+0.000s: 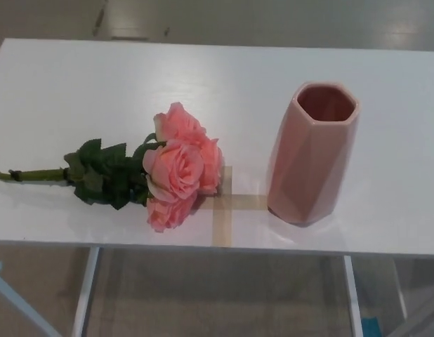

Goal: Use the left hand to pick up the rose and then lift and insert it into the pink vase.

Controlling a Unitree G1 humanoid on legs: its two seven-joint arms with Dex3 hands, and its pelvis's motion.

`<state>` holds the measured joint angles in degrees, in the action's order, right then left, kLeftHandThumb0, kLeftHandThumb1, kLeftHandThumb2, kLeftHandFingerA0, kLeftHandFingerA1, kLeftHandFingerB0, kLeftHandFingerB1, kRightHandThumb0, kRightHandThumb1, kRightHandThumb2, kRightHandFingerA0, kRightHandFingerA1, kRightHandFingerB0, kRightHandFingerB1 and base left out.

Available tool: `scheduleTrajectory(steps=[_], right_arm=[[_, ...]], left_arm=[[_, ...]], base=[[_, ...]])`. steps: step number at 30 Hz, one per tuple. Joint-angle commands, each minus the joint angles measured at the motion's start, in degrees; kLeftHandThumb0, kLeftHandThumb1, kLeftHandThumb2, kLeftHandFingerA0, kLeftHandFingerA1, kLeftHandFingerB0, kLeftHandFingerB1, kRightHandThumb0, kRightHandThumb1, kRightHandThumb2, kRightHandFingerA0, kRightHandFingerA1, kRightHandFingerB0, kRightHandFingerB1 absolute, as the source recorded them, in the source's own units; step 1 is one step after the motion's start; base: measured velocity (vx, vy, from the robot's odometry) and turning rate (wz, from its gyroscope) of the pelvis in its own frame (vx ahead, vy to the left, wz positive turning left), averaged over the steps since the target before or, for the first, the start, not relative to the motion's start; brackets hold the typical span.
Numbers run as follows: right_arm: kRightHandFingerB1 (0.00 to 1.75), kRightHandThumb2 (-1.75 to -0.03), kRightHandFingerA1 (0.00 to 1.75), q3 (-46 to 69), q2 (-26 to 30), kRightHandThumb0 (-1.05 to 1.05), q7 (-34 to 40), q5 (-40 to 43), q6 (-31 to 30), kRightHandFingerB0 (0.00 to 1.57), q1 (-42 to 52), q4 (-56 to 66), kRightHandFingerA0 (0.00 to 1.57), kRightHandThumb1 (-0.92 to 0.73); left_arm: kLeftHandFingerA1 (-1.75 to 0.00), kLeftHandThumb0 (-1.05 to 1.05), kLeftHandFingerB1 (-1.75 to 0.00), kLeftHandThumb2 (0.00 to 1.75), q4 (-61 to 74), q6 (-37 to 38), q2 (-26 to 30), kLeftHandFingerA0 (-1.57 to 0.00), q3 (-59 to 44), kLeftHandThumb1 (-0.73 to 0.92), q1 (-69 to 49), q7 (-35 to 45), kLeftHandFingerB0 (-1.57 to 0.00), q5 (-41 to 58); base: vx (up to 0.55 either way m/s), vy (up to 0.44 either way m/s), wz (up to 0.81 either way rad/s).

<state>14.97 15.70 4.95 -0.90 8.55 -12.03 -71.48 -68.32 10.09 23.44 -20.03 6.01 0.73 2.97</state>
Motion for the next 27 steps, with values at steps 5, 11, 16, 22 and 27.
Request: scheduleTrajectory(steps=[5,11,16,22,27], right_arm=[[0.46,-0.55,0.53,0.4,0.1,-0.19,0.8,1.1,2.2,0.58,0.4,-1.0,0.72,-0.55],[0.46,-0.56,0.53,-0.1,0.2,-0.20,1.0,0.8,2.3,0.57,0.4,-1.1,0.72,-0.55],[0.46,-0.56,0.53,-0.3,0.6,-0.19,0.8,0.6,2.1,0.57,0.7,-1.2,0.72,-0.55],[0.46,-0.55,0.52,-0.6,0.8,-0.19,1.4,0.1,1.5,0.58,0.2,-1.6,0.71,-0.55],[0.46,-0.55,0.52,-1.2,1.0,-0.19,1.6,-0.3,1.6,0.58,0.6,-1.7,0.71,-0.54]], left_arm=[[-0.38,-0.25,-0.32,0.55,-1.9,2.3,1.0,-0.47,0.7,0.49,-0.1,4.5,-0.32,1.0],[-0.36,-0.41,-0.31,0.59,-1.3,4.3,3.0,-0.18,3.2,0.39,-0.8,16.9,-0.10,0.7],[-0.29,-0.50,-0.29,0.53,4.8,4.0,8.7,-0.16,7.9,0.40,-3.3,36.3,-0.21,0.7],[-0.39,-0.51,-0.38,0.64,15.8,1.4,12.1,-0.30,7.0,0.36,-9.0,52.7,-0.33,8.1],[-0.40,-0.49,-0.39,0.63,30.9,-2.0,14.2,-0.31,8.6,0.37,-16.5,60.4,-0.36,13.5]], base=[[0.00,0.000,0.00],[0.00,0.000,0.00],[0.00,0.000,0.00],[0.00,0.000,0.00],[0.00,0.000,0.00]])
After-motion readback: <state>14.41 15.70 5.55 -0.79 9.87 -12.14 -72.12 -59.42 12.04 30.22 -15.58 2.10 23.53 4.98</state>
